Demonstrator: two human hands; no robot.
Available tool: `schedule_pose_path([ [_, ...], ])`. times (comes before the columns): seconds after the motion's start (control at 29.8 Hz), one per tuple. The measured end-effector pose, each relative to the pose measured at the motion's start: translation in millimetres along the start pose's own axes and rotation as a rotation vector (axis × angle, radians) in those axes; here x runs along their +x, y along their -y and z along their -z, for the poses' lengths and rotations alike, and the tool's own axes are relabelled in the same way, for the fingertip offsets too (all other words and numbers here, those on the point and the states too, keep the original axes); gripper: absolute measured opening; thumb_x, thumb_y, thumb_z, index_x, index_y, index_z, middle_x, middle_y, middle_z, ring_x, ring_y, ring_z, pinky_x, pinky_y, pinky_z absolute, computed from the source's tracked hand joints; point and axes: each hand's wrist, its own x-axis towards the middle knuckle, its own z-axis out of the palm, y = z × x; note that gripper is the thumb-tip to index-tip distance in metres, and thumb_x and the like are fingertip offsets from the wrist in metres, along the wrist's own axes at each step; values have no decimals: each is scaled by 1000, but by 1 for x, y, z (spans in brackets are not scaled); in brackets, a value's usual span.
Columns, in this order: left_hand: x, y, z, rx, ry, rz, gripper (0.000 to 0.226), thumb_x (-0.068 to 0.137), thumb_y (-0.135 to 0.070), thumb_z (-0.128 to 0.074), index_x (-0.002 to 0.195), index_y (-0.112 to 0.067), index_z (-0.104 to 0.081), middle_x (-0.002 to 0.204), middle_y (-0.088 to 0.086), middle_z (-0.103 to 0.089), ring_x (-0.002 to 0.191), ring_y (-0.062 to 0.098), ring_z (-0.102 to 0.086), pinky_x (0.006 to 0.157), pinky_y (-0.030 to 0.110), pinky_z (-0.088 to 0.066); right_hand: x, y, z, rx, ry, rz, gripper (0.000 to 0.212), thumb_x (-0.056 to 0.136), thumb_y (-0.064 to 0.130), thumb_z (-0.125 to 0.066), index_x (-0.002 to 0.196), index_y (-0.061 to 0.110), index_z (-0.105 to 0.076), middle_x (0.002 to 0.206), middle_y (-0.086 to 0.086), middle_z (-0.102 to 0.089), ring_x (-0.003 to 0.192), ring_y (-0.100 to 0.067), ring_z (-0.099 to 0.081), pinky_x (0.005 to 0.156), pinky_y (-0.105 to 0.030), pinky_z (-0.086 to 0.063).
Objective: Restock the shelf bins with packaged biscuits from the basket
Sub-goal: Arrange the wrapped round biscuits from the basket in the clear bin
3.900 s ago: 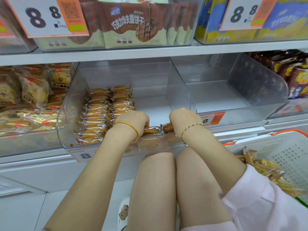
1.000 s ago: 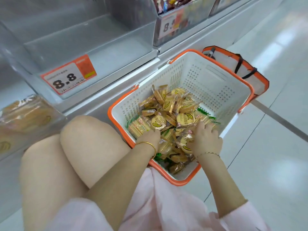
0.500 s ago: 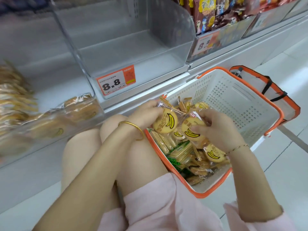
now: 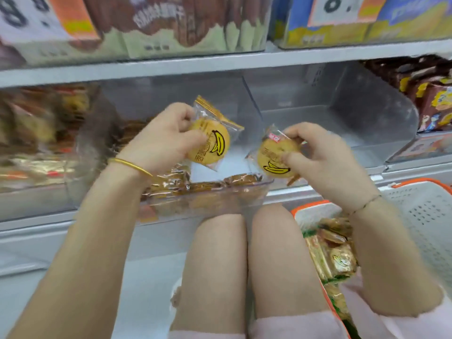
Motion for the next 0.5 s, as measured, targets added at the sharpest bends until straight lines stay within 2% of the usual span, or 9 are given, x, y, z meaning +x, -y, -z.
schedule_pose_path([
  [0.07,8,12,4,122,-98,-55,25,82,-4,-61,102,-15,-51,101,12,-66,93,27,-64,85,43,-52,16,13,-13,-136,-33,94,27,76,3,-59,96,21,-63,85,11,-58,82,-7,-52,77,-19,-41],
  [0.13,14,25,1,295,-125,-88,25,83,-5,-59,103,-18,-52,103,6,-64,96,25,-61,87,37,-49,29,18,-28,-279,-17,138,30,77,7,-58,104,19,-64,98,3,-64,95,-18,-54,83,-28,-42],
  [0.23,18,45,-12,471,-65,-58,27,85,-9,-58,111,-17,-53,107,7,-63,100,26,-57,83,32,-44,40,19,-48,-500,41,168,32,83,8,-52,108,24,-63,101,3,-66,102,-26,-48,85,-36,-41],
  [0.4,20,64,-25,675,-7,-42,32,89,-18,-58,120,-19,-50,111,11,-62,107,32,-54,90,41,-44,48,16,-67,-859,108,200,37,82,2,-52,107,27,-59,97,4,-63,101,-23,-47,74,-30,-22],
  [0.5,24,72,-30,803,40,-49,32,90,-20,-56,122,-24,-51,120,5,-58,115,29,-48,93,40,-41,49,20,-74,-938,160,186,36,78,-3,-51,104,22,-59,97,1,-63,101,-26,-49,75,-31,-25],
])
